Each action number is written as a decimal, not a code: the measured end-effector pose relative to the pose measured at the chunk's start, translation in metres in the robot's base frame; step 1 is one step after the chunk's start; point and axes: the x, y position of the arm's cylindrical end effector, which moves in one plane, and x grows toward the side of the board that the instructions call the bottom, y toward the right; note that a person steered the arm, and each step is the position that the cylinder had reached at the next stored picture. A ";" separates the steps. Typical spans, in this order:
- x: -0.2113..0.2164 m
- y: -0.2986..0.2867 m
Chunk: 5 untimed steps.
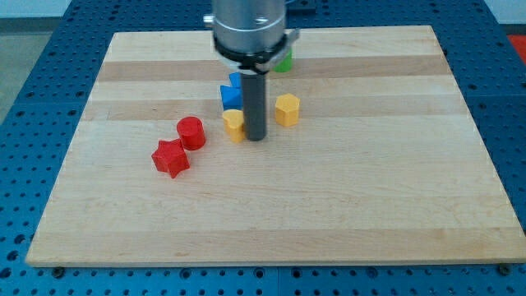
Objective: Move the yellow hexagon to the right of the yellow heart
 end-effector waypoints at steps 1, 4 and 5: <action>0.000 -0.039; 0.000 0.108; -0.037 0.109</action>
